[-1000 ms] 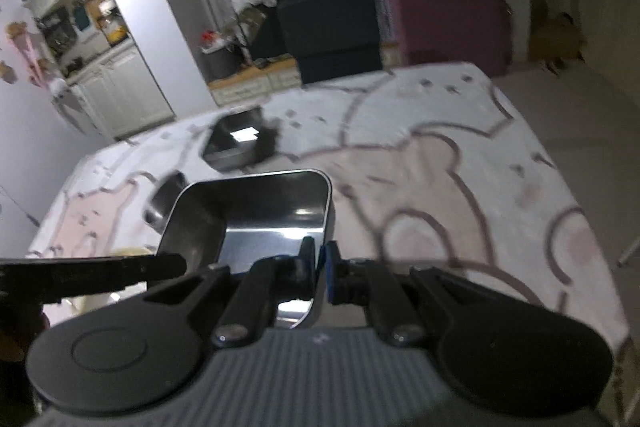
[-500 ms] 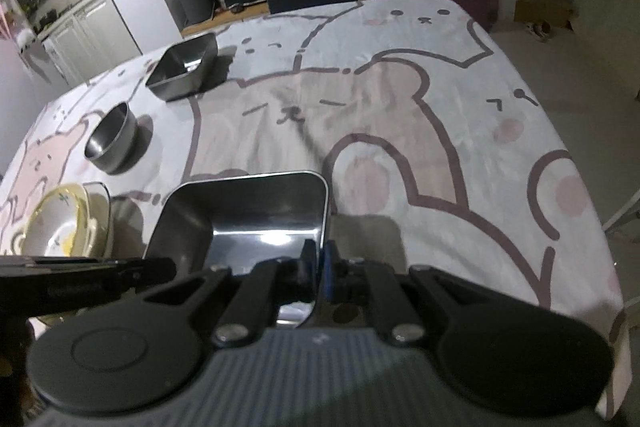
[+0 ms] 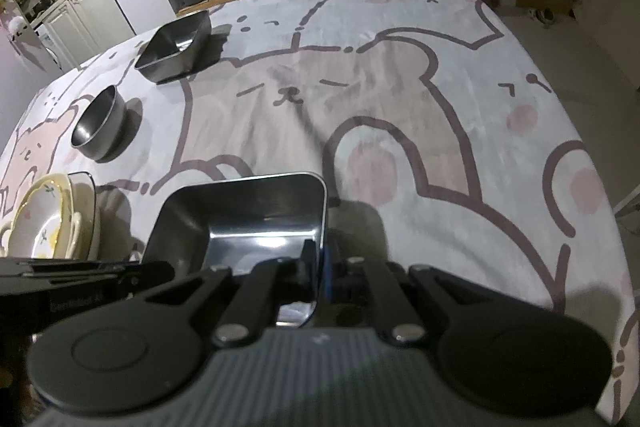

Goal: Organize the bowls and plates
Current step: 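Lift and carry the steel tray with both grippers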

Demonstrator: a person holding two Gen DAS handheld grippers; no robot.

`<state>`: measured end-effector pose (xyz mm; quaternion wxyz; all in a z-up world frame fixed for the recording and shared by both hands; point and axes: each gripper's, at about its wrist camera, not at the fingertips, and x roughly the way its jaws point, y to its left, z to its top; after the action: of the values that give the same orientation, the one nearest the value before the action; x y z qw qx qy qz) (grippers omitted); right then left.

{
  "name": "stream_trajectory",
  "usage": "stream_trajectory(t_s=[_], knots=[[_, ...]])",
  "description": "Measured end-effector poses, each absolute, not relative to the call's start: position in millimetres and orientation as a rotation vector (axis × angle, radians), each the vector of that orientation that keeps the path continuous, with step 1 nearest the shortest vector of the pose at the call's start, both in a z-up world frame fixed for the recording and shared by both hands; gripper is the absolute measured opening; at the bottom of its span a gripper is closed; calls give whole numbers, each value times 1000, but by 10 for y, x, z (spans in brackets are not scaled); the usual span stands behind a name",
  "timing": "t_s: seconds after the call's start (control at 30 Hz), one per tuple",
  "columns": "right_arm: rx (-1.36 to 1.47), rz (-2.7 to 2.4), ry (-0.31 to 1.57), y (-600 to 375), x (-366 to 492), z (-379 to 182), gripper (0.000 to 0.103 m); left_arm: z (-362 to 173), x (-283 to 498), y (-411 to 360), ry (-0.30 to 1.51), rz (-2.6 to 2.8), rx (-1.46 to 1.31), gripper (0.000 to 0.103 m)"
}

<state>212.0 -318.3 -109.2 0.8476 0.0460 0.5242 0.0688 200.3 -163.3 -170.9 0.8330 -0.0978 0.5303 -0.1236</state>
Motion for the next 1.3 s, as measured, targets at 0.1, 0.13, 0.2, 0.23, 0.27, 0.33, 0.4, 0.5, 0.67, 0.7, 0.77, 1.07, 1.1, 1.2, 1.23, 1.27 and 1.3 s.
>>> stream_trajectory(t_s=[0.1,0.13,0.2,0.23,0.27,0.33,0.4,0.5,0.67,0.7,0.77,1.07,1.1,1.2,1.23,1.27,1.3], knots=[[82,143,1117,-3163,2119,-1117,5,-1709,2005,-1625,1124,-268,-206,6],[82,142,1119,-3163,2118,-1121,5,-1710,2004,-1623,1123,-271,-206,6],[84,141,1123,-3171,2117,-1129,5,-1710,2001,-1627,1125,-277,-202,7],[84,140,1124,-3176,2115,-1138,5,-1713,1997,-1631,1126,-279,-199,7],[83,139,1126,-3175,2114,-1142,5,-1716,1999,-1635,1129,-281,-196,7],[80,137,1131,-3181,2117,-1154,5,-1727,1994,-1646,1136,-286,-190,7],[75,135,1134,-3179,2115,-1167,5,-1733,1988,-1650,1138,-290,-182,7],[81,136,1143,-3185,2111,-1183,5,-1733,1982,-1653,1140,-298,-179,7],[89,138,1149,-3196,2110,-1193,5,-1733,1973,-1650,1141,-308,-173,8],[88,139,1150,-3196,2109,-1194,5,-1730,1973,-1651,1140,-310,-169,8],[93,141,1152,-3203,2108,-1196,6,-1728,1970,-1654,1139,-315,-163,10],[116,159,1196,-3233,2025,-1218,10,-1691,1936,-1632,1127,-322,-143,27],[114,157,1197,-3238,2012,-1215,10,-1680,1927,-1625,1125,-325,-143,30],[120,155,1193,-3266,1983,-1187,21,-1645,1893,-1616,1110,-336,-124,44],[118,155,1188,-3272,1969,-1167,29,-1629,1878,-1614,1103,-340,-113,49],[112,160,1180,-3278,1954,-1144,37,-1617,1863,-1610,1099,-344,-105,52],[107,166,1172,-3287,1940,-1120,40,-1602,1850,-1605,1094,-351,-99,60]])
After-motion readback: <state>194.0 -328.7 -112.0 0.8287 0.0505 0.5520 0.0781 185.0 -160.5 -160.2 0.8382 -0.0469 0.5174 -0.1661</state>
